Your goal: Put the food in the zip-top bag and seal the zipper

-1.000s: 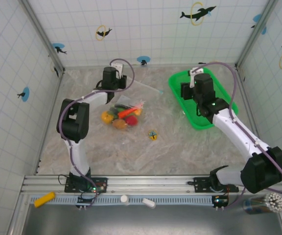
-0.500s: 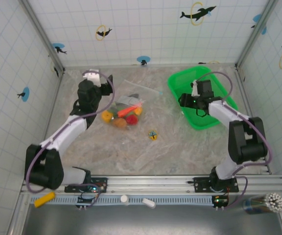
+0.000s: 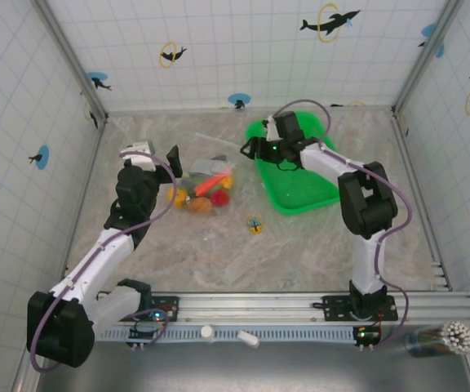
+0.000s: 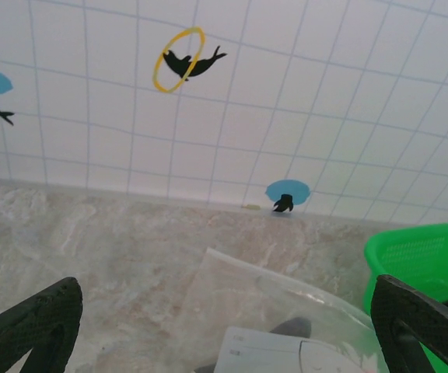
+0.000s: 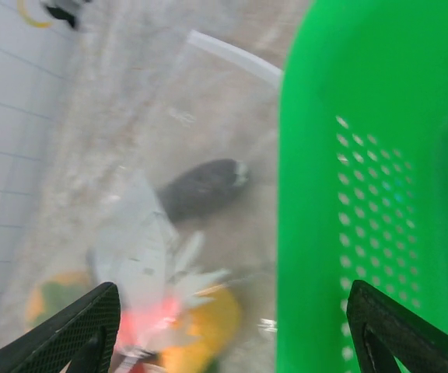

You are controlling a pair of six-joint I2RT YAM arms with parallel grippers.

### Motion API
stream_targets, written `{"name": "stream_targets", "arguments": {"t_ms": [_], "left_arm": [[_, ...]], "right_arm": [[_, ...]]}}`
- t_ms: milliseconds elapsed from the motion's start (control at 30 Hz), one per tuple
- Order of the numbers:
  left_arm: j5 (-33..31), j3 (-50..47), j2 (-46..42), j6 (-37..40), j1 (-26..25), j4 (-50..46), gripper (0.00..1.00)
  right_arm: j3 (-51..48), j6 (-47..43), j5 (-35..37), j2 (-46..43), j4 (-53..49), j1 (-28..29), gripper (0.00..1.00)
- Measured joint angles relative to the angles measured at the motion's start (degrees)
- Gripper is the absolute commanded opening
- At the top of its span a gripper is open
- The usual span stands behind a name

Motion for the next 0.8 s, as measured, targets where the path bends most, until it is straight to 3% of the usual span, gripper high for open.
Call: {"name": "stream_targets", "arguments": {"t_ms": [133,233,400,533,667,800], "left_arm": [[-2.5,-0.6,-0.8,0.2,0.0,-0.4,0.98],[-5.3,-0.7,-2.0,0.9,0.0,-0.4,0.98],[-8.5,-4.4,-5.8,2.5,0.0,2.6,0.98],[-1.8,-7.5,-5.7,7.8,0.0,3.8,0.98],[5.1,-8.2,-4.5,13.2,-0.2,2.4,0.98],[1.5,-11.7,-5.4,14.7,0.1,5.1,0.98]], "right_arm": [[7.8,2.4,-0.5,4.7,0.4,2.6,0.83],[7.2,1.6,4.3,3.5,-0.4,3.0,0.84],[-6.2,-4.5,17.4,-12.0,-2.1,0.7,0.87],[-14.0,-7.4,24.5,-24.3,-2.0,-7.3,0.87],[-22.9,-8.1,27.9,-27.9,-1.5,-15.3,0.87],[-31.0,-7.6,25.1,-27.9,-3.4,-15.0,0.86]]}}
